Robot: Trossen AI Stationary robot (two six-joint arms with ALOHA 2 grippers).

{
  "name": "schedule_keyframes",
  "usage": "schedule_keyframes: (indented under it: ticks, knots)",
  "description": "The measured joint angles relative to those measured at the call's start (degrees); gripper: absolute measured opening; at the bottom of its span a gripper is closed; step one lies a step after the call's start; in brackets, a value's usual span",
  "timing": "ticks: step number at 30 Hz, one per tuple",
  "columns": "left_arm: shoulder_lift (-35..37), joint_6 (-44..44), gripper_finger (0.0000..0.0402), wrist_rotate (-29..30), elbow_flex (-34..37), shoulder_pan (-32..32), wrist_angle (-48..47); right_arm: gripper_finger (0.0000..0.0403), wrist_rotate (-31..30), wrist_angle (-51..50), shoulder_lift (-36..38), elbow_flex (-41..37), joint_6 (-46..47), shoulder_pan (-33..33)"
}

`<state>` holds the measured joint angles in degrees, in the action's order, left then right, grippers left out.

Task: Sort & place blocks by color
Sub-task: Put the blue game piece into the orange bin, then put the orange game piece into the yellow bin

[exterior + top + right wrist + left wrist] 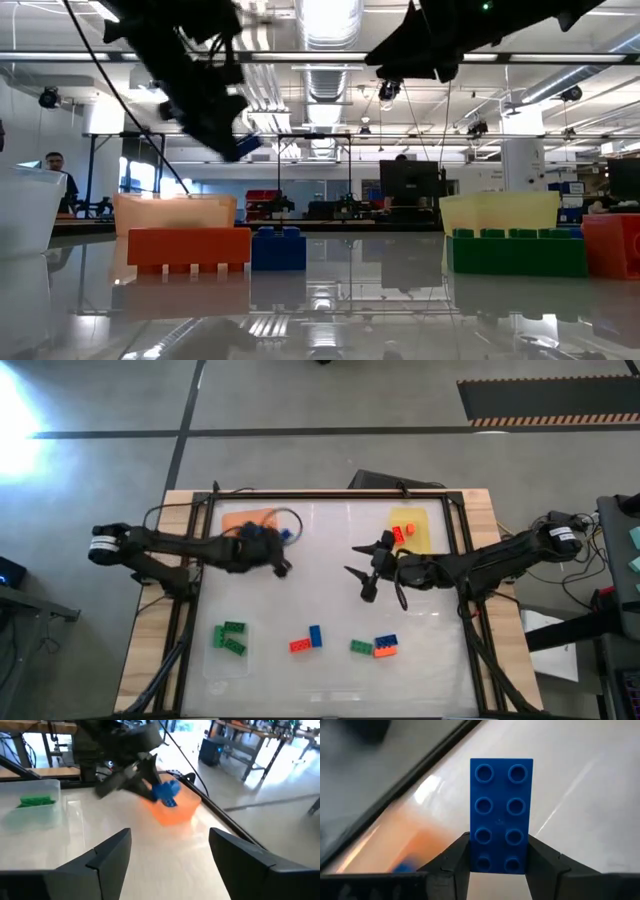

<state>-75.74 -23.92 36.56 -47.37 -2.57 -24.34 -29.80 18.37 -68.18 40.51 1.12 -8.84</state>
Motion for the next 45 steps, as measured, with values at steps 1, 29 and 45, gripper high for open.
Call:
schedule_keyframes:
  ticks: [1, 29, 45]
  knots:
    - [0.39, -3.74, 0.0126, -0.02, -0.01, -1.88, -4.33, 0.0253, -0.12, -0.70, 0.33, 0.00, 0.58, 0.00]
    - [-0.06, -10.20, 0.0244, -7.56, -0.70, -24.76, -26.31, 0.0235, 0.22, -1.94, -1.32, 0.00, 4.11, -0.02]
    - [7.65, -7.99, 0.0246, -8.39, -0.63, -5.76, -15.24, 0.0235, 18.04, -19.84, -1.30, 3.99, 18.62, -0.27]
